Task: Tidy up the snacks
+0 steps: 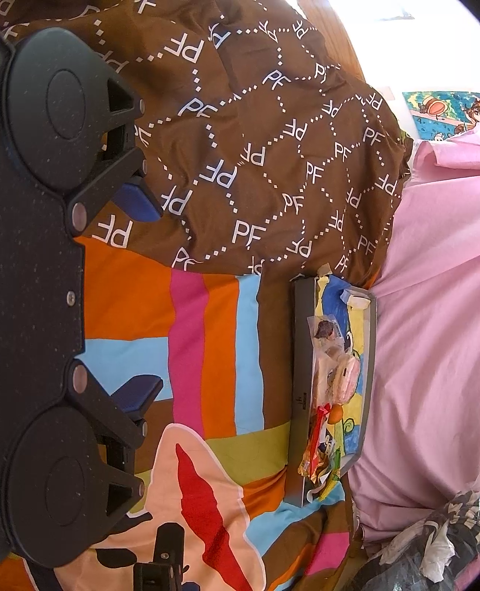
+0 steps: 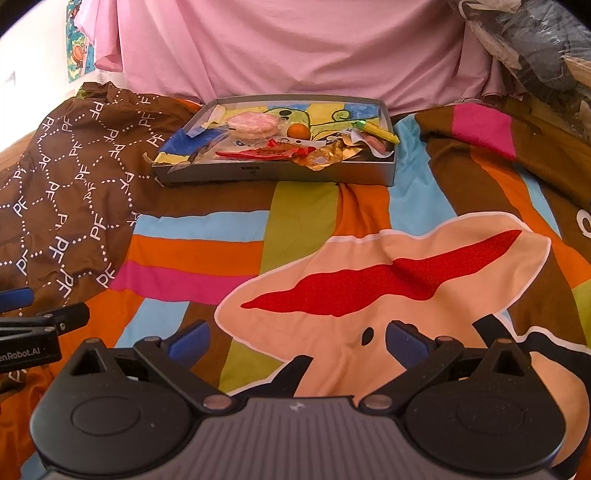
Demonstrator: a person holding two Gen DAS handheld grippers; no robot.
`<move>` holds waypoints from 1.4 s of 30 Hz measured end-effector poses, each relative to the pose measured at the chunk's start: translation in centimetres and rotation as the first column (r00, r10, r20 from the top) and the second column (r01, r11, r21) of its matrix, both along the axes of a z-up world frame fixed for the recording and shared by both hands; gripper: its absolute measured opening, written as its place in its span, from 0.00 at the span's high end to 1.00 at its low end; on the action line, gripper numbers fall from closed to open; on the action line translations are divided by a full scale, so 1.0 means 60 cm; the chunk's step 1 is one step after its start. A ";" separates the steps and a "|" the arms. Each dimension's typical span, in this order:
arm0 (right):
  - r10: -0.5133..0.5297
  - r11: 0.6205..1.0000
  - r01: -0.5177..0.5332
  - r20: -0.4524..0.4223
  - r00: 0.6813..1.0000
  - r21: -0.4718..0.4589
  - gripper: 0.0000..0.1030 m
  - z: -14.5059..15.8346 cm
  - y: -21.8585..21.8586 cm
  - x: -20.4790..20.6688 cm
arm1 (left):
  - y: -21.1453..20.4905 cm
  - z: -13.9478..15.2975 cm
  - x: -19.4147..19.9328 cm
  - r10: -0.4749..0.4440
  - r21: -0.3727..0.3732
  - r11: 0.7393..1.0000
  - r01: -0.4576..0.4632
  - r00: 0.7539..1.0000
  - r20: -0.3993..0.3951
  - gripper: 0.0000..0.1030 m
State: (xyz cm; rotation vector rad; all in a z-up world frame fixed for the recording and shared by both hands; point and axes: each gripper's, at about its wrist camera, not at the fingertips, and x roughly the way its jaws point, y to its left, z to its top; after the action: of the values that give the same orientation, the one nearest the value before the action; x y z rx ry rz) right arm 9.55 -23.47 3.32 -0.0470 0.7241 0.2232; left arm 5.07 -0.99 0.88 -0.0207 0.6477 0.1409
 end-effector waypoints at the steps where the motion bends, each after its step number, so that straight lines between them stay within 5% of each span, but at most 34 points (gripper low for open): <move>1: 0.003 1.000 -0.003 -0.001 1.000 0.000 0.00 -0.001 0.000 0.000 | 0.001 0.000 -0.001 0.001 0.001 1.000 -0.001 1.000 -0.001 0.12; 42: 0.007 1.000 -0.007 -0.011 1.000 -0.007 0.00 -0.003 0.002 0.001 | -0.018 -0.003 -0.002 -0.029 0.068 0.997 0.031 0.999 -0.032 0.13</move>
State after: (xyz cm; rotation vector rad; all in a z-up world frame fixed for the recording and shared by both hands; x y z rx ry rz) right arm 9.60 -23.37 3.17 -0.0546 0.7355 0.2279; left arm 4.96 -2.06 0.70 0.0573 0.6733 0.1342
